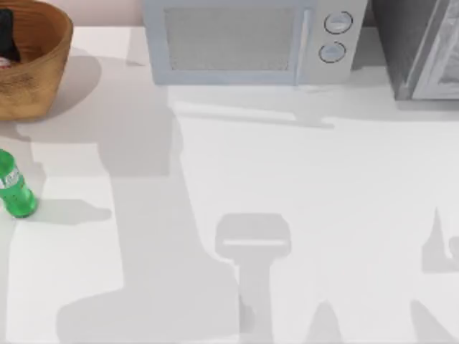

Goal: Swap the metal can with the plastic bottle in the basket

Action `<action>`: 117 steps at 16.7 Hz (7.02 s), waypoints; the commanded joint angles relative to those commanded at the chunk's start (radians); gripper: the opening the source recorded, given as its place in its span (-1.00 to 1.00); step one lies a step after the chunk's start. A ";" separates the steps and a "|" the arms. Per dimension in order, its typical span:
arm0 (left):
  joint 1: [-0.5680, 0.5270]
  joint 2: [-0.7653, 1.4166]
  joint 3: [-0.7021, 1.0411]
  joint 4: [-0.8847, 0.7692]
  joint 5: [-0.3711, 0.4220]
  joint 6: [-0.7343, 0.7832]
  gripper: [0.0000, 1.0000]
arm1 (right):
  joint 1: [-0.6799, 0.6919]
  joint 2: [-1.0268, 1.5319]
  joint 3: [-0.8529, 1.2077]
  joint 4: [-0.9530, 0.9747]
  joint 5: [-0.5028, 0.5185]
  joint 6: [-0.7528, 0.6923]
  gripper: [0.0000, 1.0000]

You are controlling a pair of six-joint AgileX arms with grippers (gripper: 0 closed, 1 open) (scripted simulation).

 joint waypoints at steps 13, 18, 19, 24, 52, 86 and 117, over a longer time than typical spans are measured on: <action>-0.020 0.040 -0.098 0.145 -0.004 -0.020 1.00 | 0.000 0.000 0.000 0.000 0.000 0.000 1.00; -0.020 0.040 -0.098 0.145 -0.004 -0.020 0.25 | 0.000 0.000 0.000 0.000 0.000 0.000 1.00; -0.020 0.040 -0.098 0.145 -0.004 -0.020 0.10 | 0.000 0.000 0.000 0.000 0.000 0.000 1.00; -0.020 0.040 -0.098 0.145 -0.004 -0.020 -0.66 | 0.000 0.000 0.000 0.000 0.000 0.000 1.00; -0.037 -0.946 -1.003 0.550 -0.123 -0.157 -1.00 | 0.000 0.000 0.000 0.000 0.000 0.000 1.00; -0.233 -2.482 -2.634 1.391 -0.243 -0.185 -1.00 | 0.000 0.000 0.000 0.000 0.000 0.000 1.00; -0.571 -0.207 -1.521 2.632 0.937 -0.157 -1.00 | 0.000 0.000 0.000 0.000 0.000 0.000 1.00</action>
